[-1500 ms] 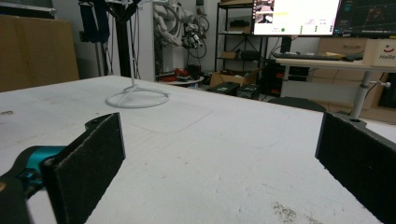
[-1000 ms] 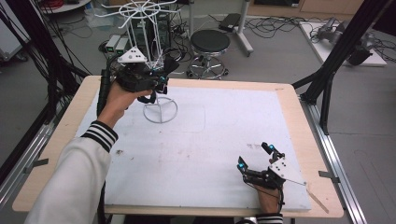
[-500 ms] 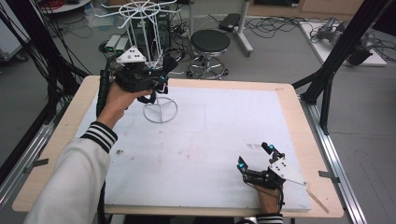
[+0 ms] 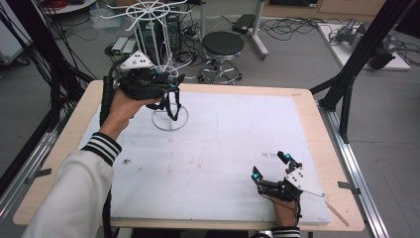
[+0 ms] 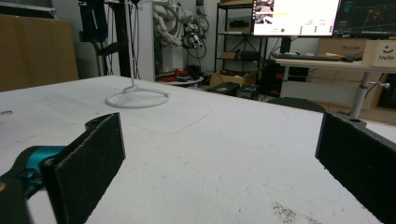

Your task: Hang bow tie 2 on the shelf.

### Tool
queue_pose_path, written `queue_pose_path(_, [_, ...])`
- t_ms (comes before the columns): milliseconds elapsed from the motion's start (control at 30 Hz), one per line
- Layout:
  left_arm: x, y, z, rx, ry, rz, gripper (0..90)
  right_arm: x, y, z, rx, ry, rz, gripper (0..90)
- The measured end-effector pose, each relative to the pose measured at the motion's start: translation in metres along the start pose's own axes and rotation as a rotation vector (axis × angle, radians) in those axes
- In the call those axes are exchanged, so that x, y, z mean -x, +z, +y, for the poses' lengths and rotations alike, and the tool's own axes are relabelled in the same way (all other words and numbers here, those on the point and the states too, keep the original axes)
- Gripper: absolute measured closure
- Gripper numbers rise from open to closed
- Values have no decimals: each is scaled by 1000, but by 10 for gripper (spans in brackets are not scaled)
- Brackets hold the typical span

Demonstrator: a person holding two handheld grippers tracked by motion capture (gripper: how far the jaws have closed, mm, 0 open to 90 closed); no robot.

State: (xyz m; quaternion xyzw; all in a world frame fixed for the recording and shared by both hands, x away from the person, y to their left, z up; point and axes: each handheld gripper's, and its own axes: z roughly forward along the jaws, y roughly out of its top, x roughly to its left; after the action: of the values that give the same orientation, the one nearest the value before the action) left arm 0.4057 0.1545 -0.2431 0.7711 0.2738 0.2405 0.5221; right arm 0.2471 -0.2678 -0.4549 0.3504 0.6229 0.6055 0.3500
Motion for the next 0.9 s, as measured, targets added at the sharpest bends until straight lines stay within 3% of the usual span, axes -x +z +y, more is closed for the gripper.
queue_pose_path(67, [2,-2,0,12,1,4,313,0,0,0,0,-2,1,7])
queue_pose_path(133, [4,-4,0,34,16,-27,197,0,0,0,0,-1,0,6])
queue_pose_path(200, [7,-7,0,55,36,-50,19,0,0,0,-1,0,0,6])
queue_pose_path(300, [13,-21,-2,114,66,-55,17,0,0,0,0,1,2,6])
queue_pose_path(367, [13,-27,-4,118,74,-57,17,0,0,0,-2,7,1,6])
queue_pose_path(767, [7,-50,-29,189,48,-55,17,0,-1,0,-3,10,-2,6])
queue_pose_path(900, [11,-65,-40,218,70,-47,17,1,-1,0,8,2,-2,7])
